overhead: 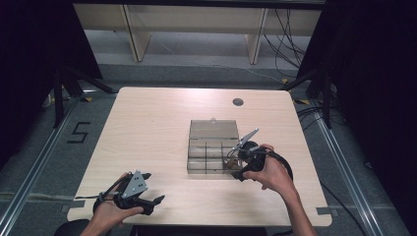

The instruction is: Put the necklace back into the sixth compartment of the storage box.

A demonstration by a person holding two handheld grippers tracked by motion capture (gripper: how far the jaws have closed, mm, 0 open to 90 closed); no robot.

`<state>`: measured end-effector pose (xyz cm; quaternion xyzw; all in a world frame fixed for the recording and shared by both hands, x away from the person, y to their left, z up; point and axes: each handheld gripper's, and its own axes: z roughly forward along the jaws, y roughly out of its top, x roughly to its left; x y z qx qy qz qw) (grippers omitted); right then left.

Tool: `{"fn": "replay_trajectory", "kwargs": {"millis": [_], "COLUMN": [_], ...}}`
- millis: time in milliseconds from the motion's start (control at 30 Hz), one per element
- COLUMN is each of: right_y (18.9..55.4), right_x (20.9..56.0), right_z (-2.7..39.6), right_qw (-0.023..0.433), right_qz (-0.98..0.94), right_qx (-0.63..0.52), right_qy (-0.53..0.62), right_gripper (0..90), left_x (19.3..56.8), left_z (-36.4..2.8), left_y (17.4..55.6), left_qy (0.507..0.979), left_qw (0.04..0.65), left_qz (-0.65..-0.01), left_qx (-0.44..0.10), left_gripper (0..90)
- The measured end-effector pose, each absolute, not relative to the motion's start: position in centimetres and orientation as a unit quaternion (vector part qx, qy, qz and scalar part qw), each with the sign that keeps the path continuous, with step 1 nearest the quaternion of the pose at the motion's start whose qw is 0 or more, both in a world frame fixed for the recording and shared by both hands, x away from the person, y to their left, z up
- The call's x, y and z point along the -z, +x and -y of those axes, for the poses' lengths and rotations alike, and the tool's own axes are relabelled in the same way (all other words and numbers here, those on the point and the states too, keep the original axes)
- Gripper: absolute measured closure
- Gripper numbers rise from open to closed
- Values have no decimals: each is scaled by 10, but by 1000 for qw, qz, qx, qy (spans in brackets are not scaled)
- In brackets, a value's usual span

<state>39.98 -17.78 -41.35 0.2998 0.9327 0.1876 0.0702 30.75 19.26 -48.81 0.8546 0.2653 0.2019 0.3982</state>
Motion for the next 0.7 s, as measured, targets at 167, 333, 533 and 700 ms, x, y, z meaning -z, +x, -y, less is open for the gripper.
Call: {"fn": "replay_trajectory", "kwargs": {"millis": [167, 333, 533, 700], "right_y": [398, 394, 391, 388], "right_x": [415, 415, 415, 414], "right_z": [178, 177, 177, 178], "right_qw": [69, 61, 56, 65], "right_qz": [-934, -928, -926, -927], "right_qx": [-193, -198, -202, -205], "right_qy": [294, 310, 315, 307], "right_gripper": [291, 290, 286, 279], "left_x": [488, 488, 488, 488], "left_z": [-192, -192, -192, -192], "left_y": [307, 307, 307, 307], "left_qy": [853, 853, 853, 853], "left_qw": [401, 401, 401, 401], "left_qz": [-266, -265, -266, -265], "left_qx": [-201, -202, -201, -202], "left_gripper": [151, 150, 151, 151]}}
